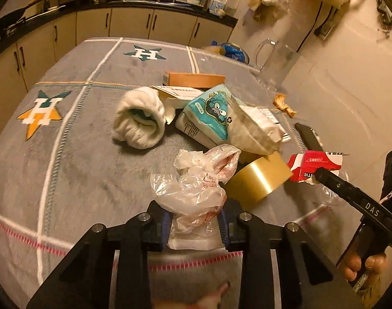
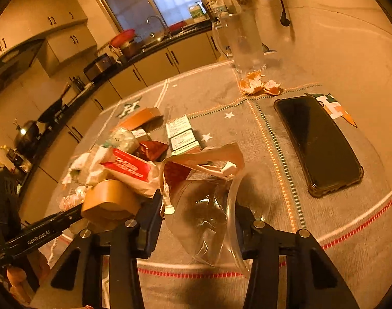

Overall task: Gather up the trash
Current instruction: 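Carry the bag to the red basket and open the left gripper while the right carries the cup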

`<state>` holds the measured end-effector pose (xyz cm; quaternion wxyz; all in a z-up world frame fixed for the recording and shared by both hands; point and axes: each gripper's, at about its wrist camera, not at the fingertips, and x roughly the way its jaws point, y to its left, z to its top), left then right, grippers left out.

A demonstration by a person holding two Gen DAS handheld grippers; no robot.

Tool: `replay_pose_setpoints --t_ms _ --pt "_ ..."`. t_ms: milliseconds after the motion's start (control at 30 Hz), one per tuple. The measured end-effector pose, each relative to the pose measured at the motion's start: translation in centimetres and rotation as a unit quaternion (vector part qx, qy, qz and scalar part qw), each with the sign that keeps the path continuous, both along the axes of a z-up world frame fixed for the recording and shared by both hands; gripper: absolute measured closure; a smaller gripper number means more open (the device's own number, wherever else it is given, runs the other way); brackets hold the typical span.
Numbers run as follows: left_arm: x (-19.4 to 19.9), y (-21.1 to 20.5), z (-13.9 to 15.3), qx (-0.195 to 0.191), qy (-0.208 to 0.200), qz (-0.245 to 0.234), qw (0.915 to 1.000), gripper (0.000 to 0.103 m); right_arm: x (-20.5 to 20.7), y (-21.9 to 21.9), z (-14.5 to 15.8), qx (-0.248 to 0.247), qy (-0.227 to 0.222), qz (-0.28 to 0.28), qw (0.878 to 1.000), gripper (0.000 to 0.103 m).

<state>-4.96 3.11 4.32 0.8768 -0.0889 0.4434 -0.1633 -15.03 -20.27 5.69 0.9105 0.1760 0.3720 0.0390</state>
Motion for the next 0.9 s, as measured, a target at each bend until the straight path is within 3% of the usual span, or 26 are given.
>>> replay_pose_setpoints --t_ms 300,433,500,667,900 --pt "-6.0 5.6 3.0 -0.04 -0.03 0.059 0.997 0.074 -4.2 1.0 3.7 0.013 -0.059 0.022 0.998 0.053" --pt "-9.3 9.5 4.5 -0.045 -0.057 0.107 0.9916 0.074 -5.1 2.9 5.2 0.076 -0.08 0.09 0.99 0.053" --pt "-11.0 12.0 4.9 -0.038 -0.07 0.137 0.9873 0.074 -5.1 4.2 5.5 0.103 -0.079 0.125 0.984 0.053" --pt "-14.2 17.5 4.6 -0.005 -0.079 0.208 0.975 0.074 -4.9 9.1 5.8 0.114 -0.071 0.184 0.974 0.053" --pt "-17.2 26.7 2.4 -0.015 -0.062 0.296 0.9532 0.074 -3.2 18.4 5.1 0.114 -0.035 0.261 0.958 0.053"
